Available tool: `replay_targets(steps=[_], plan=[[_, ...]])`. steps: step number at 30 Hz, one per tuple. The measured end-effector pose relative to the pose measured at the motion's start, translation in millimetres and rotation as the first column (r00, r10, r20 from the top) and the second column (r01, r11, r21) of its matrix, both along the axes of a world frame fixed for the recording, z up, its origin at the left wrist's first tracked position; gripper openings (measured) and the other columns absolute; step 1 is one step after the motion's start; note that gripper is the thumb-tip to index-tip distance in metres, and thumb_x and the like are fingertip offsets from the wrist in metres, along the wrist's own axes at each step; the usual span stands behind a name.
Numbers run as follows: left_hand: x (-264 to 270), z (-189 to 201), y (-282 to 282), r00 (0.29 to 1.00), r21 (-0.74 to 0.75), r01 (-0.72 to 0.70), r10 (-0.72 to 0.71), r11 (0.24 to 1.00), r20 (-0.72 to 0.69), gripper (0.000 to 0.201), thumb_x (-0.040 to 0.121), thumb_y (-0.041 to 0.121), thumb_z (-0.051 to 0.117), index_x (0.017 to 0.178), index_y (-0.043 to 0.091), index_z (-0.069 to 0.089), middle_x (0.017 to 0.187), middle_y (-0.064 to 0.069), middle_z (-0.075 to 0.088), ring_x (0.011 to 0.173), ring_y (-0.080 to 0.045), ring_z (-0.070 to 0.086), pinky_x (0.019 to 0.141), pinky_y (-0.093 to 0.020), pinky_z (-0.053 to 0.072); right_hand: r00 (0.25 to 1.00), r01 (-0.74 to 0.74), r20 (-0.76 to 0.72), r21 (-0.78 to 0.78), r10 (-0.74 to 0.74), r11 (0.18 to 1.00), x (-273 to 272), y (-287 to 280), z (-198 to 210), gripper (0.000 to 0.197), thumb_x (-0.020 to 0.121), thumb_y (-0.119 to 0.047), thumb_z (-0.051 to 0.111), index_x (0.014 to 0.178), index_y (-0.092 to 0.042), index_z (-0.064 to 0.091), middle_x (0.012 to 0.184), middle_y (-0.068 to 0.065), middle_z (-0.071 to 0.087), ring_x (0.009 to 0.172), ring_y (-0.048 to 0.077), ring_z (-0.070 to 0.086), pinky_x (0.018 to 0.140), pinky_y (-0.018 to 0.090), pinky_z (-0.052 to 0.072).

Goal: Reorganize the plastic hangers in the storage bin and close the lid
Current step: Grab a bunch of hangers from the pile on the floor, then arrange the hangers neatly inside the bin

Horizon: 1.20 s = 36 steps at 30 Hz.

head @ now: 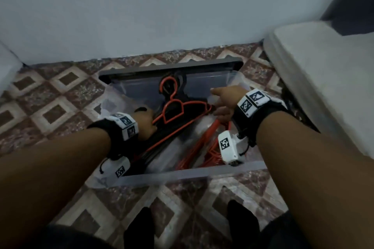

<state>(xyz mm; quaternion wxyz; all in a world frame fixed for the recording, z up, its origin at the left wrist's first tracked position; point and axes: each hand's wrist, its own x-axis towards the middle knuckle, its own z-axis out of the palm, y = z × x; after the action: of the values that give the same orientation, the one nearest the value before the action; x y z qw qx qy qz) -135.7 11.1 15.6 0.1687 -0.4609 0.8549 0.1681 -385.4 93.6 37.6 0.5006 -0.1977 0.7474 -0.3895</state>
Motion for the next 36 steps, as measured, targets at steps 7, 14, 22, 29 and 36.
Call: replay_targets(steps=[7, 14, 22, 29, 36], plan=[[-16.0, -63.0, -19.6, 0.996, 0.121, 0.016, -0.027, 0.992, 0.091, 0.036, 0.098, 0.035, 0.048, 0.114, 0.006, 0.062, 0.115, -0.016, 0.064, 0.102, -0.032, 0.06, 0.083, -0.031, 0.044, 0.999, 0.01, -0.038, 0.005, -0.01, 1.0, -1.1, -39.4, -17.9, 0.045, 0.081, -0.049, 0.067, 0.106, -0.013, 0.055, 0.101, 0.012, 0.065, 0.067, 0.023, 0.072, 0.052, 0.031, 0.053], [-20.9, -54.3, -20.9, 0.994, -0.058, 0.108, -0.108, 0.993, -0.005, 0.036, 0.096, 0.039, 0.049, 0.113, 0.011, 0.065, 0.114, -0.011, 0.066, 0.104, -0.029, 0.061, 0.081, -0.028, 0.044, 0.958, -0.157, -0.238, 0.027, 0.159, 0.987, 2.5, -41.1, -5.0, 0.023, 0.091, -0.042, 0.06, 0.079, -0.023, 0.056, 0.097, 0.009, 0.065, 0.083, 0.027, 0.072, 0.084, 0.052, 0.058], [-25.7, 22.8, -7.7, 0.988, -0.066, 0.04, -0.049, 0.997, -0.148, 0.037, 0.099, 0.05, 0.042, 0.098, 0.016, 0.055, 0.089, -0.009, 0.058, 0.071, -0.022, 0.045, 0.067, -0.03, 0.033, 0.931, -0.221, -0.307, -0.039, 0.199, 0.975, 7.3, -22.7, 23.0, 0.05, 0.09, -0.046, 0.062, 0.131, -0.02, 0.052, 0.092, -0.002, 0.063, 0.088, 0.025, 0.07, 0.084, 0.046, 0.058], [-31.2, 62.9, 6.3, 0.979, -0.188, 0.097, -0.127, 0.978, -0.161, 0.023, 0.103, 0.036, 0.039, 0.095, 0.018, 0.051, 0.092, -0.004, 0.052, 0.087, -0.028, 0.05, 0.074, -0.032, 0.037, 0.918, -0.229, -0.37, -0.194, 0.145, 0.954, -0.3, -19.1, 39.5, 0.06, 0.085, -0.042, 0.066, 0.138, -0.021, 0.046, 0.12, 0.009, 0.063, 0.095, 0.03, 0.068, 0.083, 0.047, 0.057], [-20.0, 76.3, 5.8, 0.872, -0.304, 0.208, -0.317, 0.93, -0.373, 0.03, 0.101, 0.041, 0.042, 0.088, 0.017, 0.056, 0.075, -0.001, 0.057, 0.069, -0.022, 0.054, 0.059, -0.031, 0.035, 0.889, -0.2, -0.456, -0.489, -0.052, 0.849, -17.2, -1.3, 67.8, 0.012, 0.081, -0.035, 0.068, 0.087, -0.025, 0.07, 0.062, -0.003, 0.064, 0.054, 0.017, 0.063, 0.06, 0.035, 0.057]])
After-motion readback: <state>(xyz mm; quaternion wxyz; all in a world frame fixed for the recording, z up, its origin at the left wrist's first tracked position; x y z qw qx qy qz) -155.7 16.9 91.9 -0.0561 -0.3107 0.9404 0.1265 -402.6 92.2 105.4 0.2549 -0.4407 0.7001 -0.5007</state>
